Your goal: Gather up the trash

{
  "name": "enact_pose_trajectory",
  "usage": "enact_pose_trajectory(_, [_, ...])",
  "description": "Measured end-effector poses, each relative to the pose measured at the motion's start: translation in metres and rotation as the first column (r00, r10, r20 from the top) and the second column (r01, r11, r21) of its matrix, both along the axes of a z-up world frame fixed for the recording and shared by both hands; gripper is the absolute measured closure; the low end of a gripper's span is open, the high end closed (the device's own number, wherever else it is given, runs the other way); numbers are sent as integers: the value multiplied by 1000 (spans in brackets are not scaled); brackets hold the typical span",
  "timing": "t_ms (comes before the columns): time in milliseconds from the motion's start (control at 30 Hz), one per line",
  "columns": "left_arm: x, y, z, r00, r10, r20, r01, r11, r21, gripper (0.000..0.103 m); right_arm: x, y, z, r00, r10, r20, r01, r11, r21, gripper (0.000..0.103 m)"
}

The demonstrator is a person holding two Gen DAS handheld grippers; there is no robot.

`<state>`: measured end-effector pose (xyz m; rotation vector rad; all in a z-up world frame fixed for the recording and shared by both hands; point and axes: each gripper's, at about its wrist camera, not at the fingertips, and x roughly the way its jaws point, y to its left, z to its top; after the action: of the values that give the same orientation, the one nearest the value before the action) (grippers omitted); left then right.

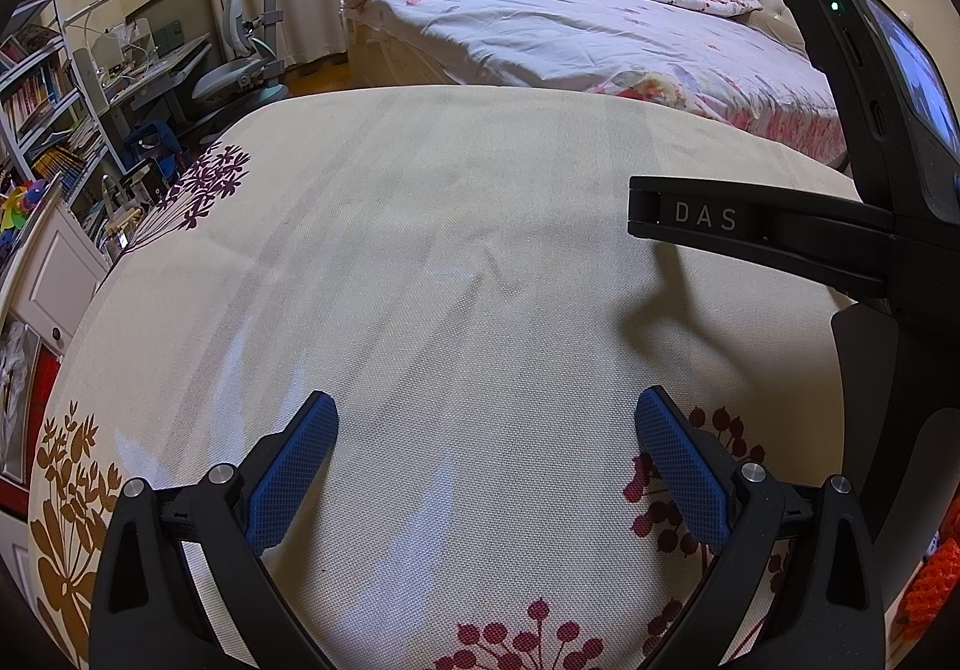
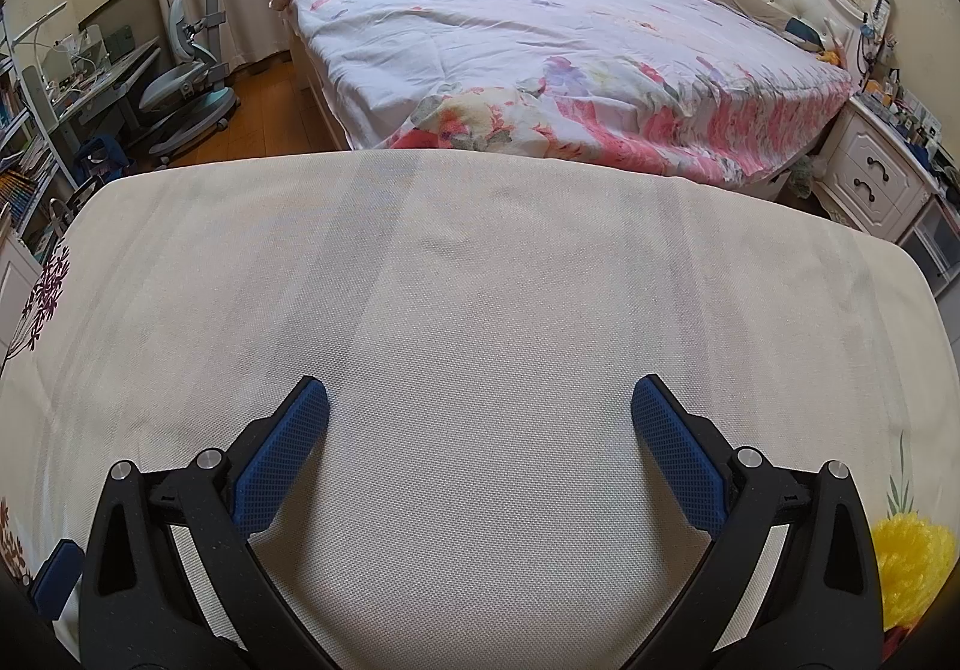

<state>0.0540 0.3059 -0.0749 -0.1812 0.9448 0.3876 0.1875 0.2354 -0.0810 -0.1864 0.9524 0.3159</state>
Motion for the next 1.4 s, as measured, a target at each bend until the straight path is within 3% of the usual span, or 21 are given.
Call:
enact_pose_trajectory(467, [0,0,0,1000,0,0,0,1000,-1,5,0,0,0,1000,-7,0,7,1000,-2,4])
enact_pose_trajectory(567, [0,0,1,1000,-21,-9,21,1000,-6,6,-1,1,1,999,22,-39,-23,999,-27,4])
enact_pose_trajectory(633, [-2,1,1,999,-39,-20,39,999,-6,6,-10,-3,10,1000,20,3,-20,998,-52,4])
enact_pose_trajectory(733, [-9,2,6,1000,-3,-13,3,1000,31,6,-30,-17,40,994,26,102,-25,1000,-15,4])
enact_pose_trajectory(867, [-31,-6,27,996,47,79,-52,997,65,6,-64,-54,86,976,41,215,-53,997,48,4])
enact_pose_trajectory(1033, [-51,-47,51,987,-8,163,-4,997,74,6,-95,-131,114,967,-9,255,-19,994,107,4])
enact_pose_trajectory(1233, [-53,-109,63,984,-78,158,60,992,114,6,-120,-225,113,952,-127,280,102,989,103,4])
enact_pose_trajectory(1400, [-58,-157,71,960,-155,233,136,986,95,6,-136,-278,97,920,-218,327,221,975,29,4])
